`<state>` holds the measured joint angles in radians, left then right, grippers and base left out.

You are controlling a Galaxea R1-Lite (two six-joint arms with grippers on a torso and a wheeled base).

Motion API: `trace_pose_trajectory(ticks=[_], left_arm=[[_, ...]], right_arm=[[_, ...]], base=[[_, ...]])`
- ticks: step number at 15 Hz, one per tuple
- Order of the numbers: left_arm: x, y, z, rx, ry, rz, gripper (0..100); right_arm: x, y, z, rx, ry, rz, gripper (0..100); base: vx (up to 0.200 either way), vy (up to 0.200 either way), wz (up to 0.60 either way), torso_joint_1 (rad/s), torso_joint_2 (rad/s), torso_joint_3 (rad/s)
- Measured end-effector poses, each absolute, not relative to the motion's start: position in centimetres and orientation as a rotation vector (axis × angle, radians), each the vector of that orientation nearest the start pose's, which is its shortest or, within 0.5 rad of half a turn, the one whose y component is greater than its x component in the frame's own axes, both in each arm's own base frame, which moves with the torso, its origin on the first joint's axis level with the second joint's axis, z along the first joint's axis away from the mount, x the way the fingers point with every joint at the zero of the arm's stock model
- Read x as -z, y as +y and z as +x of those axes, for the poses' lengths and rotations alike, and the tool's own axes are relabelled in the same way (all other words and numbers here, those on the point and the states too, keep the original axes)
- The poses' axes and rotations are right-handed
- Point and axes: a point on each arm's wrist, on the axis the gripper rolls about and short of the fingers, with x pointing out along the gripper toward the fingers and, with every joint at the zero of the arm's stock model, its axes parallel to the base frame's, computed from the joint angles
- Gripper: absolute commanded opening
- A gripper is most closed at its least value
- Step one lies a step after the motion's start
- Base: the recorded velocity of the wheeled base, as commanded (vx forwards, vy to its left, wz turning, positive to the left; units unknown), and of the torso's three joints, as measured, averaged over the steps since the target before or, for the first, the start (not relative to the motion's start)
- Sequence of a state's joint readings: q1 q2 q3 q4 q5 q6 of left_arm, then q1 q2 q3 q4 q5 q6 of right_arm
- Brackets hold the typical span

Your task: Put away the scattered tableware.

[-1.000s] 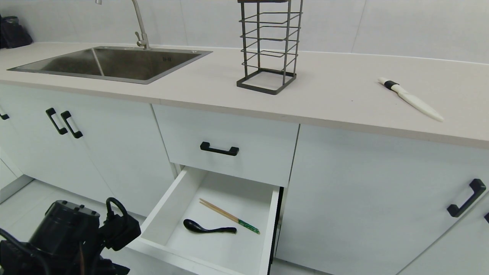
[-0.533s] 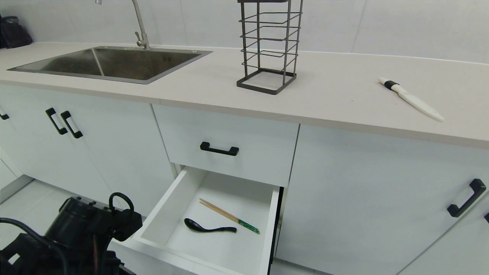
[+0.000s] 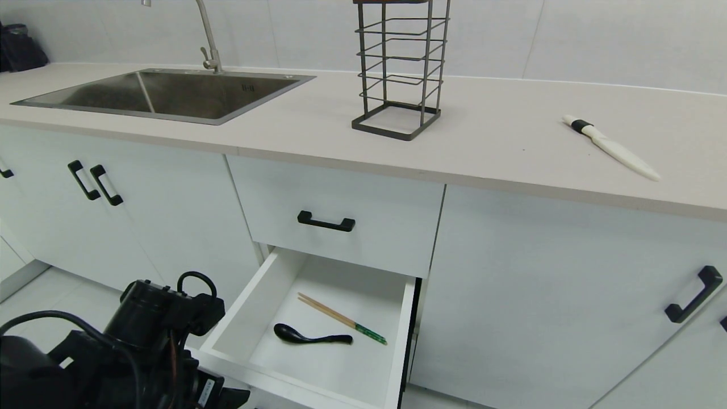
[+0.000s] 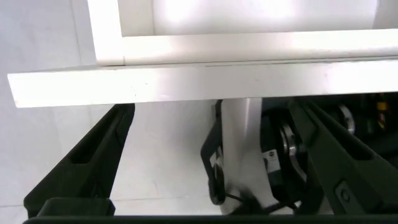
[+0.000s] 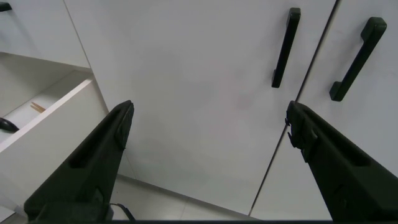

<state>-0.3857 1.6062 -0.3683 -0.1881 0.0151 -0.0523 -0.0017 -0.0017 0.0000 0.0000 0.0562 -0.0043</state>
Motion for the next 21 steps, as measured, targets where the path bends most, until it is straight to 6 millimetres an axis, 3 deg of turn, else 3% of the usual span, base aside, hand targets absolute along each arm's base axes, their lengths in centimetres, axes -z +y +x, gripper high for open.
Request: trace_pose_trajectory(ticks=[11, 21], left_arm=[[-7.4, -7.9, 19.4, 0.319, 0.953, 0.144, 100], [-6.5, -9.1, 22.1, 0.342, 0.791, 0.111, 100]], right_arm=[[-7.5, 0.1, -2.3, -0.054, -0.001, -0.004, 100], [-7.5, 0.1, -2.3, -0.054, -0.001, -0.004, 100]], base=[[0.000, 0.000, 0.00, 0.000, 0.00, 0.000], [0.000, 0.000, 0.00, 0.000, 0.00, 0.000]])
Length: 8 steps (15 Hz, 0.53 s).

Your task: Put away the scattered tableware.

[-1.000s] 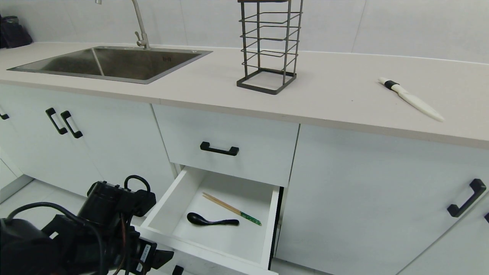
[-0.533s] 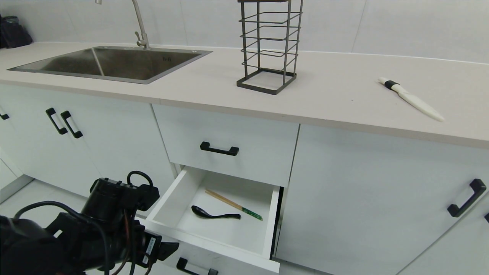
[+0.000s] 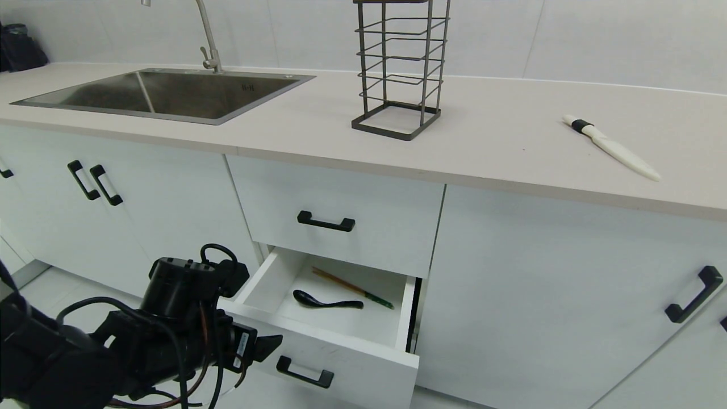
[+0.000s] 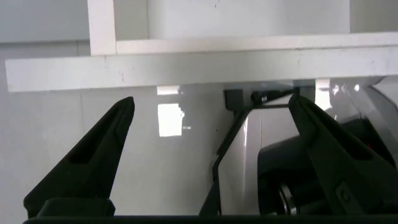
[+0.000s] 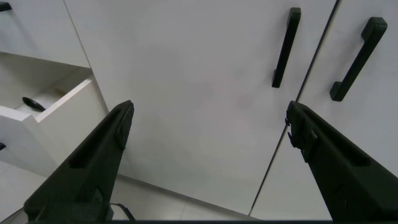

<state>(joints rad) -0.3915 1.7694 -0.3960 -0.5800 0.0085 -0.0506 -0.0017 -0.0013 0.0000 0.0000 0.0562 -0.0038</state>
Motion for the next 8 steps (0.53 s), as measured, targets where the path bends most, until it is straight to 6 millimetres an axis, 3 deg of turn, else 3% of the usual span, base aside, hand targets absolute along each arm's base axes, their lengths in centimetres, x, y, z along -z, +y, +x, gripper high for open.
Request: trace_pose_trajectory(ticks=[8], left_arm=[[-5.4, -10.3, 24.0, 0.366, 0.681, 0.092, 100]], right_arm=[[-7.5, 0.1, -2.3, -0.055, -0.001, -0.004, 100]], base=[[0.000, 0.000, 0.00, 0.000, 0.00, 0.000]])
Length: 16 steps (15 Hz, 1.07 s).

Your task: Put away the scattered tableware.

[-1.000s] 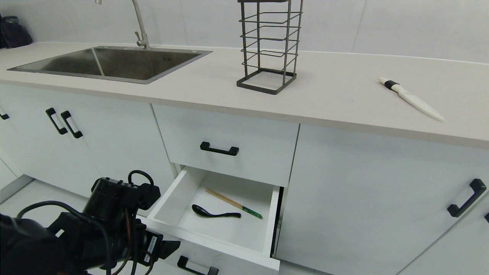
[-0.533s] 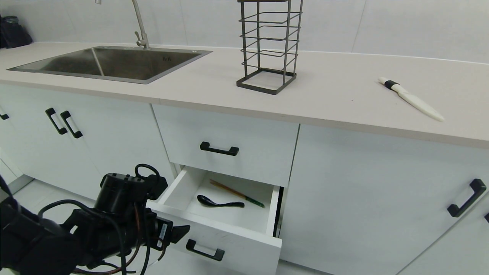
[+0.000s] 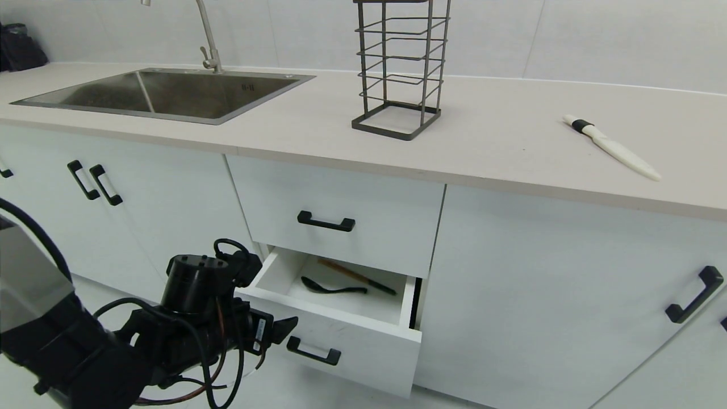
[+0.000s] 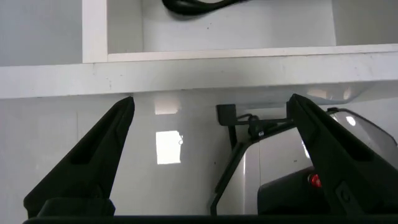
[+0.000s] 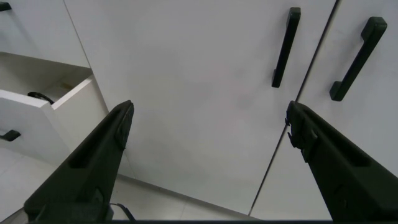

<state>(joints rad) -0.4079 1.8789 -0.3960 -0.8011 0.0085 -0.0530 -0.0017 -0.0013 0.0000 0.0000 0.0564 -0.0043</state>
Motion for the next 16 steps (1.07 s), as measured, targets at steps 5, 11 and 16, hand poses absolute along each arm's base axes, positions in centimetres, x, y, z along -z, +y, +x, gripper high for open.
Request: trace_pose_trajectory(ticks=[5, 11, 16], left_arm=[[-4.9, -10.9, 25.2, 0.373, 0.585, 0.072, 100], [-4.0, -11.2, 26.0, 0.373, 0.588, 0.072, 100], [-4.1, -11.5, 27.2, 0.367, 0.565, 0.065, 100]], right_arm=[[-7.5, 0.1, -2.3, -0.054, -0.001, -0.004, 100], [-7.5, 0.1, -2.3, -0.055, -0.001, -0.004, 100], [-7.5, 0.1, -2.3, -0.054, -0.001, -0.004, 100]], base=[[0.000, 0.000, 0.00, 0.000, 0.00, 0.000], [0.000, 0.000, 0.00, 0.000, 0.00, 0.000], [0.000, 0.000, 0.00, 0.000, 0.00, 0.000]])
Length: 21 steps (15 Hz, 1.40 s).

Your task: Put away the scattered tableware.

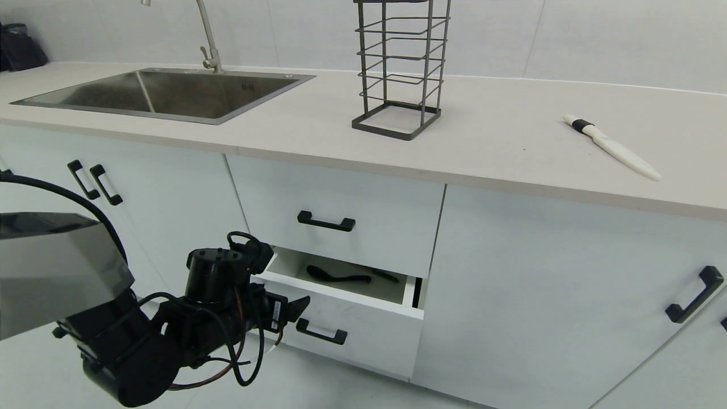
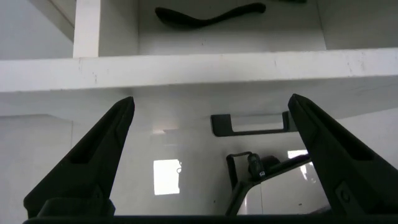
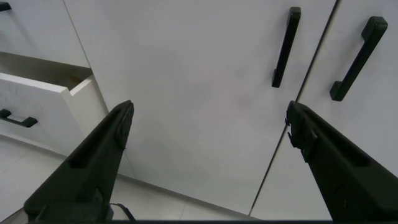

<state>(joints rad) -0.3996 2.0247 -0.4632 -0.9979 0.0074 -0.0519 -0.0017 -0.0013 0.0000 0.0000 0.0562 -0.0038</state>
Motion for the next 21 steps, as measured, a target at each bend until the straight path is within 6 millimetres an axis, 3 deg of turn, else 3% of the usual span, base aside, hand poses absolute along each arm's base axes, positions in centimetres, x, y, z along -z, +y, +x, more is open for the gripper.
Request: trace_pose_trajectory(ticks=[14, 21], left_arm=[[-4.3, -12.6, 31.1, 0.365, 0.446, 0.037, 100], [-3.6, -12.6, 31.8, 0.363, 0.439, 0.034, 100]], right_arm=[[-7.5, 0.1, -2.3, -0.055, -0.001, -0.004, 100], [-7.5, 0.1, -2.3, -0.054, -0.001, -0.004, 100]], base=[[0.000, 0.000, 0.00, 0.000, 0.00, 0.000], [0.000, 0.000, 0.00, 0.000, 0.00, 0.000]])
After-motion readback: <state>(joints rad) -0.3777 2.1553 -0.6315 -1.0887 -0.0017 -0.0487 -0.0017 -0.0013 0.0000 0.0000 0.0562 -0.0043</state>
